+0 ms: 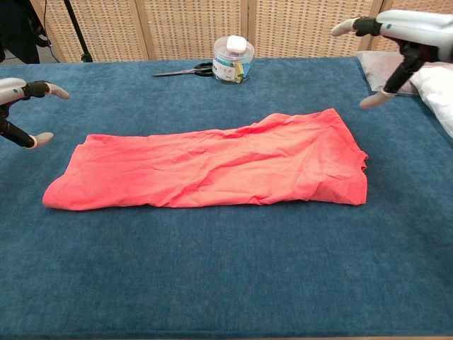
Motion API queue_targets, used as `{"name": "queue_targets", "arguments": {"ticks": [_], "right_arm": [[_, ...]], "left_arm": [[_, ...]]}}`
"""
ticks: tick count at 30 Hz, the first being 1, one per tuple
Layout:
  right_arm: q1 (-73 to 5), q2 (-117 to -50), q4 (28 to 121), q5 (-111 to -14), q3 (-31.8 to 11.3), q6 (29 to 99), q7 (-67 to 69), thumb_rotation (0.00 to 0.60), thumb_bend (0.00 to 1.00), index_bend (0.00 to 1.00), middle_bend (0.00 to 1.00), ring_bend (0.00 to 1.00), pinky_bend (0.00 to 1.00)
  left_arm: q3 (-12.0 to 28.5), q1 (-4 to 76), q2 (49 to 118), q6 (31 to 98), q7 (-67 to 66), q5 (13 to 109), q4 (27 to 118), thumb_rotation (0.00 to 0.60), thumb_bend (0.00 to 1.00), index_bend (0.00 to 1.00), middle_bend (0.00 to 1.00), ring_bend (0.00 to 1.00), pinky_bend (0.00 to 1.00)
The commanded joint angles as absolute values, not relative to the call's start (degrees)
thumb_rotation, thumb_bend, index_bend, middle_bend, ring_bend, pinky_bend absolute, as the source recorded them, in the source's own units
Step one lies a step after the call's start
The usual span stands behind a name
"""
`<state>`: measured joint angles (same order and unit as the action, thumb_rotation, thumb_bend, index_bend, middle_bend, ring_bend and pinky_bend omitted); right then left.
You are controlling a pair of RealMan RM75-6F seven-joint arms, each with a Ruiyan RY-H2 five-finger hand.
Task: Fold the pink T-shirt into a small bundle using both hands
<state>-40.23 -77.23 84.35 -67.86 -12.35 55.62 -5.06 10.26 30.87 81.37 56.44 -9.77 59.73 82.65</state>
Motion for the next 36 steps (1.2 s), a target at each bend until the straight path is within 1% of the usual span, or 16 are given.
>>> {"name": "queue_targets", "arguments": {"ticks": [1, 6, 8, 12, 17, 21, 26, 29, 33, 34, 36], "right_arm": [[-34.31, -71.07, 91.39, -73.58, -7.78, 61.48, -5.06, 0.600, 0.00, 0.00, 0.00, 0.00, 0.00], [-29.43, -67.80, 94.94, -78.73, -3.70, 66.43, -4.48, 0.600, 0.00, 0.00, 0.00, 0.00, 0.00], [-27.91, -67.14, 95.52, -80.36, -2.44, 68.04, -4.53, 0.600, 0.00, 0.00, 0.00, 0.00, 0.00], [-25.27, -66.48, 96.66, -82.30, -0.78, 70.80, -4.41, 0.600, 0.00, 0.00, 0.00, 0.00, 0.00], [-20.34, -66.34, 97.91, -85.01, 1.68, 76.05, -2.94, 0.600, 0.00, 0.00, 0.00, 0.00, 0.00], [-18.91, -66.80, 97.05, -86.23, 2.03, 77.25, -1.31, 0.600, 0.00, 0.00, 0.00, 0.00, 0.00], [-18.51, -67.14, 95.80, -86.36, 1.06, 77.34, -0.15, 0.600, 0.00, 0.00, 0.00, 0.00, 0.00], [-18.37, -67.20, 95.42, -86.17, 0.66, 77.05, 0.13, 0.600, 0.00, 0.00, 0.00, 0.00, 0.00], [-18.17, -67.31, 95.12, -85.77, 0.19, 76.45, 0.30, 0.600, 0.00, 0.00, 0.00, 0.00, 0.00], [-18.12, -67.32, 95.11, -85.69, 0.05, 76.40, 0.35, 0.600, 0.00, 0.00, 0.00, 0.00, 0.00], [-17.99, -67.34, 95.12, -85.58, -0.27, 76.38, 0.51, 0.600, 0.00, 0.00, 0.00, 0.00, 0.00]], "left_arm": [[6.74, 29.65, 76.43, 55.78, -5.88, 67.42, 84.15, 0.600, 0.42, 0.00, 0.00, 0.00, 0.00], [3.74, 28.66, 74.18, 55.96, -1.70, 73.78, 82.89, 0.600, 0.42, 0.00, 0.00, 0.00, 0.00], [3.26, 28.51, 74.22, 56.12, -0.98, 74.81, 81.86, 0.600, 0.42, 0.00, 0.00, 0.00, 0.00], [2.79, 28.73, 75.02, 55.93, 0.24, 76.24, 79.50, 0.600, 0.42, 0.00, 0.00, 0.00, 0.00], [1.78, 29.94, 78.13, 55.20, 2.41, 79.70, 73.28, 0.600, 0.42, 0.02, 0.00, 0.00, 0.00], [1.77, 30.94, 80.19, 54.86, 3.71, 81.11, 69.38, 0.600, 0.42, 0.04, 0.00, 0.00, 0.00], [2.26, 32.72, 83.57, 55.43, 4.34, 83.14, 63.66, 0.600, 0.42, 0.08, 0.00, 0.00, 0.00], [2.01, 33.59, 85.98, 55.73, 5.92, 84.61, 59.55, 0.600, 0.42, 0.12, 0.00, 0.00, 0.00], [1.25, 35.01, 88.94, 55.14, 10.16, 86.52, 54.00, 0.600, 0.42, 0.12, 0.00, 0.00, 0.00], [1.04, 35.28, 89.47, 55.10, 10.94, 86.95, 52.89, 0.600, 0.42, 0.12, 0.00, 0.00, 0.00], [0.51, 35.81, 90.58, 54.89, 12.77, 87.79, 50.40, 0.600, 0.38, 0.12, 0.00, 0.00, 0.00]]}}
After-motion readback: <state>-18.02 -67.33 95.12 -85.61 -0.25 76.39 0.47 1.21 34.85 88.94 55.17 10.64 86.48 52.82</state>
